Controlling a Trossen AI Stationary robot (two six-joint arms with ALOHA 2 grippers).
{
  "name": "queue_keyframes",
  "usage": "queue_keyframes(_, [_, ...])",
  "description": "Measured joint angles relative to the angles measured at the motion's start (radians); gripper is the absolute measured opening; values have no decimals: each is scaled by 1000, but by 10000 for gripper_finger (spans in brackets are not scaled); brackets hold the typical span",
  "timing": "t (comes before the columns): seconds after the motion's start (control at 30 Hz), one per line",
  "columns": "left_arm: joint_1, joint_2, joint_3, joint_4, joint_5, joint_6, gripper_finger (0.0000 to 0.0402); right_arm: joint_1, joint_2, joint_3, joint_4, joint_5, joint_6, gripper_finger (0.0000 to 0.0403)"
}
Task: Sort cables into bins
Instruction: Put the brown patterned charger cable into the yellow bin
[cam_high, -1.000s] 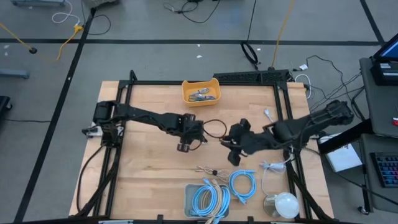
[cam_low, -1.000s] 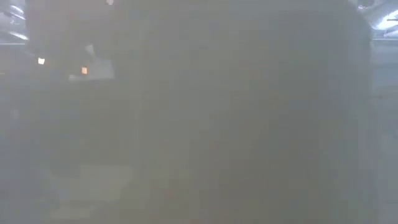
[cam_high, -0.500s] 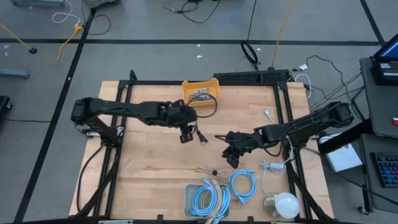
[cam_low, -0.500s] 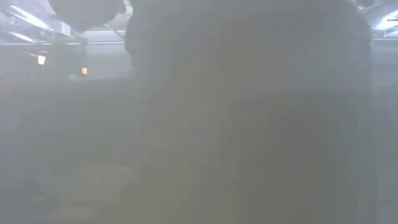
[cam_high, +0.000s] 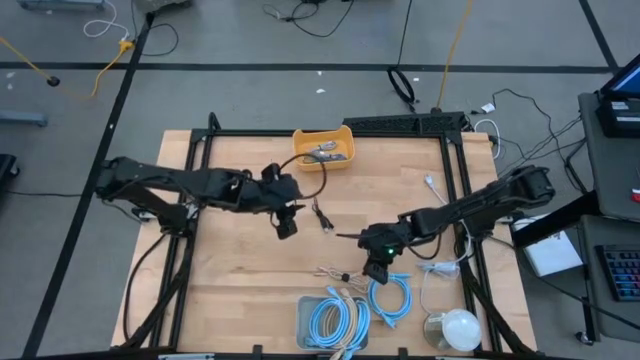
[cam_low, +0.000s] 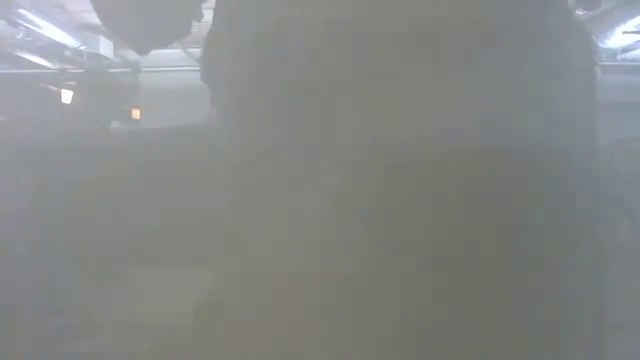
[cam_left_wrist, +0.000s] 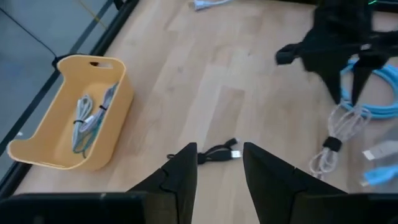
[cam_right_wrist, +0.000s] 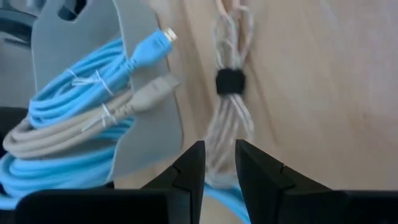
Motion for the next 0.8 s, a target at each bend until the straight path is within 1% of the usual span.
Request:
queue_keyframes(0.1, [-36,3,0,6,-9,-9,132,0,37,0,41,-40,8,84])
queue_keyframes(0.17, [-57,8,0,3,-30,-26,131,1,52,0,66,-45,14,84])
queue_keyframes(0.3, [-91,6,0,2,-66,-53,131,0,64,0,61,-43,14,84])
queue_keyframes(0.6, [-154,7,0,2,-106,-95,131,-5,87,-1,30,-41,-8,84])
queue_keyframes(0.8, [-179,7,0,2,-117,-110,131,-12,141,-1,20,-46,-29,84])
